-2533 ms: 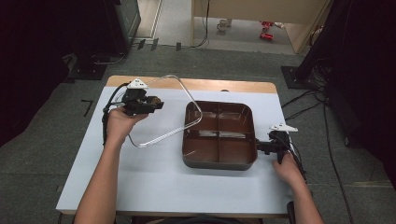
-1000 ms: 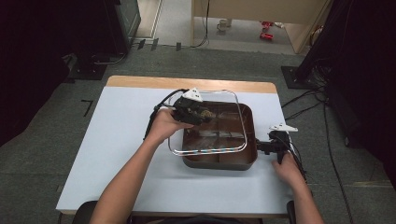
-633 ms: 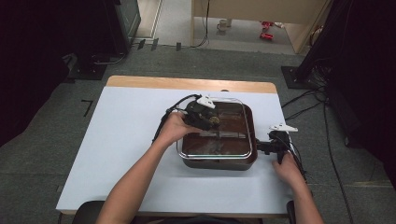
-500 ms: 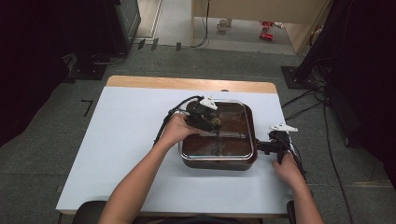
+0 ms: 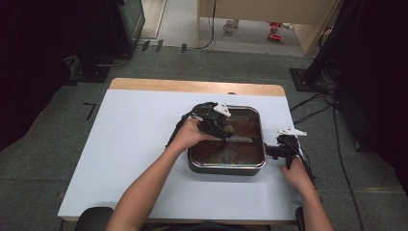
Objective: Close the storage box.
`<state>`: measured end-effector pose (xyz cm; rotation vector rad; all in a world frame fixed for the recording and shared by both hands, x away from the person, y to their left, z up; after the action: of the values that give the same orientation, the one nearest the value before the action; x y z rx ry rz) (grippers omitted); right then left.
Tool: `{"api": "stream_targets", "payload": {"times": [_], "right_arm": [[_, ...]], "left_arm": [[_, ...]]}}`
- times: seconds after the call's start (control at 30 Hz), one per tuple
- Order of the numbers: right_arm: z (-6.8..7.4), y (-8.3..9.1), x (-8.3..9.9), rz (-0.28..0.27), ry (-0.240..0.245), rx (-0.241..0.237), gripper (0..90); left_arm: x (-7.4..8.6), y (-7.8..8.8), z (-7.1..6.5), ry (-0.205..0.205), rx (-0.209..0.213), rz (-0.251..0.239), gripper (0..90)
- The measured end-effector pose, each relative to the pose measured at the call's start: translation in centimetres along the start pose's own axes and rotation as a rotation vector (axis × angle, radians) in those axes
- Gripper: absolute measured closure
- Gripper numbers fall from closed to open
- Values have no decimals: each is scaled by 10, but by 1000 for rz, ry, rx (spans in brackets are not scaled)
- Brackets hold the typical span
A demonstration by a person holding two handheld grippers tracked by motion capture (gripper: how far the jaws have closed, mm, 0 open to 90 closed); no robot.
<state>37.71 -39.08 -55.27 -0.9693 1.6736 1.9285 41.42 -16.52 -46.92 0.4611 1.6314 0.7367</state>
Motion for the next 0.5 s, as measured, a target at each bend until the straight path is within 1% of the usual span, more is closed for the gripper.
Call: {"api": "stream_targets", "payload": {"times": [0.03, 0.07, 0.1, 0.17, 0.3, 0.4, 0.43, 0.5], "right_arm": [[0, 0, 0, 0, 0, 0, 113], [0, 0, 0, 0, 0, 1, 113], [0, 0, 0, -1, 1, 1, 113], [0, 0, 0, 0, 0, 1, 113], [0, 0, 0, 0, 0, 1, 113], [0, 0, 0, 0, 1, 1, 113], [0, 0, 0, 0, 0, 1, 113], [0, 0, 0, 0, 0, 1, 113]], "left_arm": [[1, 1, 1, -6, 1, -1, 593], [3, 1, 2, -3, 10, -7, 593], [4, 1, 3, 7, 15, -5, 593], [5, 0, 3, 11, 15, -2, 593], [5, -1, 3, 20, 10, -13, 590], [5, -1, 3, 25, 8, -8, 588], [4, -1, 3, 30, 8, -6, 586], [4, 0, 2, 50, 24, -5, 564]]}}
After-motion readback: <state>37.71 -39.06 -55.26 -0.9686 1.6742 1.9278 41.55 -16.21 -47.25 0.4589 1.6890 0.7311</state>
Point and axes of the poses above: each handheld gripper's, and its own axes: y roughly backward along the jaws, x roughly out of its underside, z roughly to its left, the point moved 7 cm from there along -y, roughly forward along the jaws, and after that the axes turned 1 degree about -y, right-handed, at the moved point
